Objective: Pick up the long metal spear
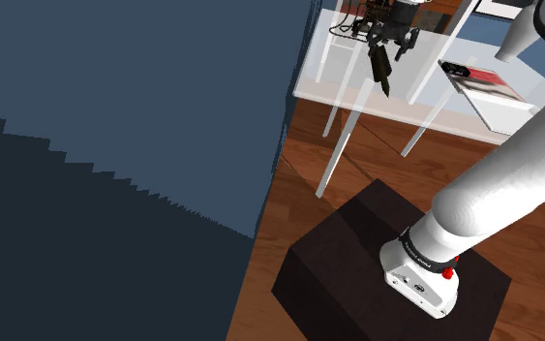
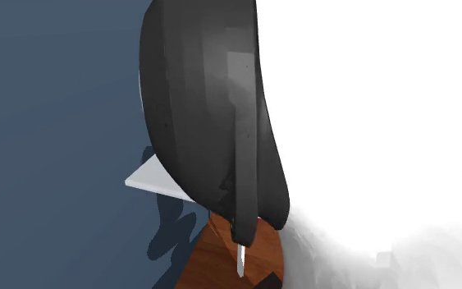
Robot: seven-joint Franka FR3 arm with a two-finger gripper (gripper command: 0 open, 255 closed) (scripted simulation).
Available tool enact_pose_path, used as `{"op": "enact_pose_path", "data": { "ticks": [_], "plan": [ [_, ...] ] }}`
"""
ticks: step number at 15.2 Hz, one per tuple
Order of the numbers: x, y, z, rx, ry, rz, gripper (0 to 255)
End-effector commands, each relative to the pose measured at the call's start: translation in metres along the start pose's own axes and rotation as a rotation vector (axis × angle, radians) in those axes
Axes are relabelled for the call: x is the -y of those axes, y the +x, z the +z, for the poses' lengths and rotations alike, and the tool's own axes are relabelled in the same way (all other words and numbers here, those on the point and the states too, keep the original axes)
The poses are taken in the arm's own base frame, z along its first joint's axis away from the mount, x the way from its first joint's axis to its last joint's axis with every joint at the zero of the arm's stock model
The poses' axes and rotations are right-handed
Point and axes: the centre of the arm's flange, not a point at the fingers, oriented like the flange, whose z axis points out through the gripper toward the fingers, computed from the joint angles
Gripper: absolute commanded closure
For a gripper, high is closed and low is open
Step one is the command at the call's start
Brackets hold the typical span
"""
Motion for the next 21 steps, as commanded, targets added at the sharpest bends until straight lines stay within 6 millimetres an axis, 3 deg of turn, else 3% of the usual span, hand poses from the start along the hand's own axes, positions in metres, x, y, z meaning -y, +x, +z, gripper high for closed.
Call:
{"op": "enact_pose_path", "data": {
  "ticks": [1,11,12,21],
  "plan": [
    [-0.014,0.022,0.003,0.004,0.005,0.077,0],
    [-0.019,0.028,0.044,0.005,0.006,0.097,0],
    [-0.018,0.028,0.044,0.005,0.006,0.097,255],
    [-0.019,0.028,0.044,0.005,0.006,0.097,255]
  ]
}}
